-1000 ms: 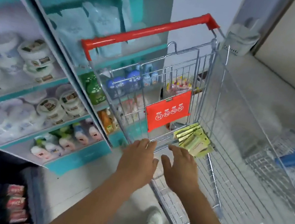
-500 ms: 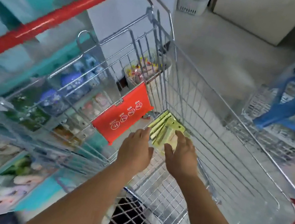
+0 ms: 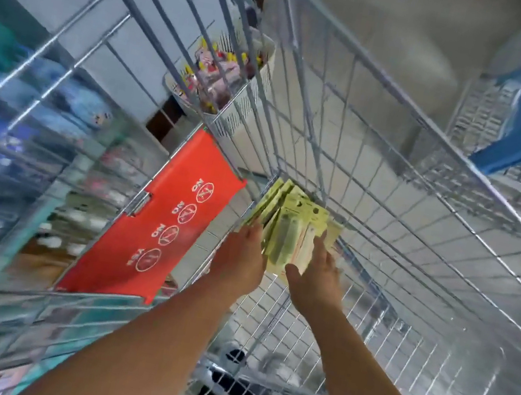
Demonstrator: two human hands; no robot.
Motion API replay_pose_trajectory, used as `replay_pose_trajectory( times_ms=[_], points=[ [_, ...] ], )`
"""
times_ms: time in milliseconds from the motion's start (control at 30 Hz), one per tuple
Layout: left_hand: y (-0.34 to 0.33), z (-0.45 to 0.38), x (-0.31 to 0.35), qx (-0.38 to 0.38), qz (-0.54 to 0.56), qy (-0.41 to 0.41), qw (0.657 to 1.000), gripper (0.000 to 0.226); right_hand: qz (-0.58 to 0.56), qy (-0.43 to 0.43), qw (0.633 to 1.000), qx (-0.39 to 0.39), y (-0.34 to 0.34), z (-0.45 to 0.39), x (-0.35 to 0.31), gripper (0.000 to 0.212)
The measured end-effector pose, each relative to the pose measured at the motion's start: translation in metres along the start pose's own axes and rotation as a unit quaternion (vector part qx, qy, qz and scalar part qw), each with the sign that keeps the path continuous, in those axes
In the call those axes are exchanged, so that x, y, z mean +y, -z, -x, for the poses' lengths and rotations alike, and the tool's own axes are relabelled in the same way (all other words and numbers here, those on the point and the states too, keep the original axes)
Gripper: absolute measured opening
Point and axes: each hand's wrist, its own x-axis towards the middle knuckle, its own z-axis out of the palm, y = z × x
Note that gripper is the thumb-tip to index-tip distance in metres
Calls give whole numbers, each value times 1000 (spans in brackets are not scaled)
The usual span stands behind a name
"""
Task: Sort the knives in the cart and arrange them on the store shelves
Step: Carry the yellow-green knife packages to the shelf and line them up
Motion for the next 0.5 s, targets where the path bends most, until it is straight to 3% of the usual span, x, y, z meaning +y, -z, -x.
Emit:
replay_pose_trajectory(
  times_ms=[267, 500],
  points=[
    [-40, -46, -5, 4, 25, -21, 999, 58, -26, -31, 998, 40, -30, -52, 5, 58],
    [-58, -51, -5, 81, 154, 18, 985, 31, -116, -97, 985, 86, -48, -68, -3, 78]
  ],
)
